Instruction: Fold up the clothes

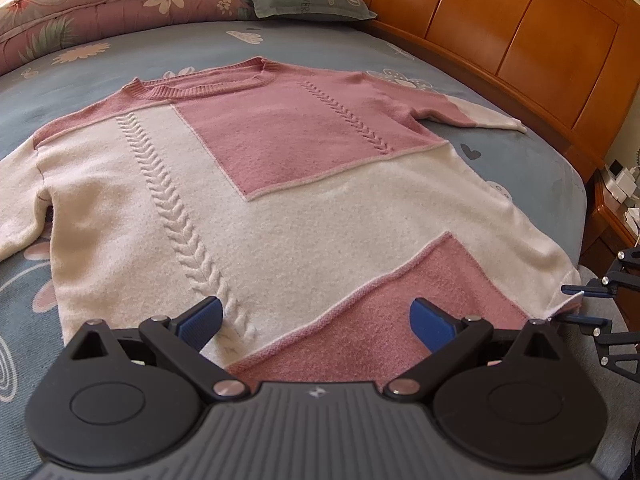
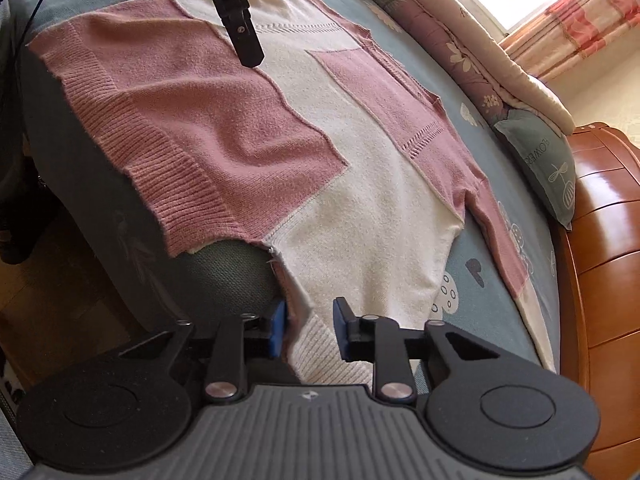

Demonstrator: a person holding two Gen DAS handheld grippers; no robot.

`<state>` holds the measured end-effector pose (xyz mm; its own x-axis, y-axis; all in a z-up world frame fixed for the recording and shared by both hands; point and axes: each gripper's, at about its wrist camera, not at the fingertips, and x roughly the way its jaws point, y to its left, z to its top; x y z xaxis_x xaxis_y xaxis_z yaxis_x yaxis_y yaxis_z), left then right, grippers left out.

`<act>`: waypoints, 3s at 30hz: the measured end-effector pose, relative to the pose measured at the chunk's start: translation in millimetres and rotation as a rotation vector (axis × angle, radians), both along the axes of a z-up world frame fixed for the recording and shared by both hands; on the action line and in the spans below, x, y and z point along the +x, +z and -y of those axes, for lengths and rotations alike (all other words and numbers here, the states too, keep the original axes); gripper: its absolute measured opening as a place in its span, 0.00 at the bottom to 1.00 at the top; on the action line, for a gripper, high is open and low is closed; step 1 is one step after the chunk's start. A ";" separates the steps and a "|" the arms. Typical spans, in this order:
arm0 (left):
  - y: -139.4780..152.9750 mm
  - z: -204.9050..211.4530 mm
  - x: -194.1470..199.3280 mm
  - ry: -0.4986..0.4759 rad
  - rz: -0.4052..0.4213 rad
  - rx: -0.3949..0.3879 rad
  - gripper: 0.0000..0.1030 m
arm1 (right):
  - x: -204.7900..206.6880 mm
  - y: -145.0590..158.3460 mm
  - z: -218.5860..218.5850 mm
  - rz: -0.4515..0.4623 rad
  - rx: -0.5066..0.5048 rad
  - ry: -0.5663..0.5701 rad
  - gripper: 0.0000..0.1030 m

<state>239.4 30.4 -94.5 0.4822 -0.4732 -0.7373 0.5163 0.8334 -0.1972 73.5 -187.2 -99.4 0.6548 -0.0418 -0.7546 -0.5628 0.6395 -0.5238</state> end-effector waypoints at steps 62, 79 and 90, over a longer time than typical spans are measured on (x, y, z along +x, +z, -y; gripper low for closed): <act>3.7 -2.6 -2.6 -0.043 -0.029 -0.017 0.97 | 120.4 7.7 -8.0 -0.170 0.619 -0.162 0.36; -5.5 -19.3 -2.1 0.012 -0.031 0.111 0.97 | 75.4 27.5 -42.3 -0.147 0.552 -0.021 0.61; 0.4 -25.5 -1.1 0.034 -0.016 0.096 0.97 | 41.8 7.9 -72.5 -0.287 0.509 0.045 0.72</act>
<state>238.2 55.9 -94.1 0.4850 -0.3837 -0.7858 0.4845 0.8660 -0.1238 115.3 -114.7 -91.5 0.4138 0.3957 -0.8199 -0.6695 0.7425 0.0205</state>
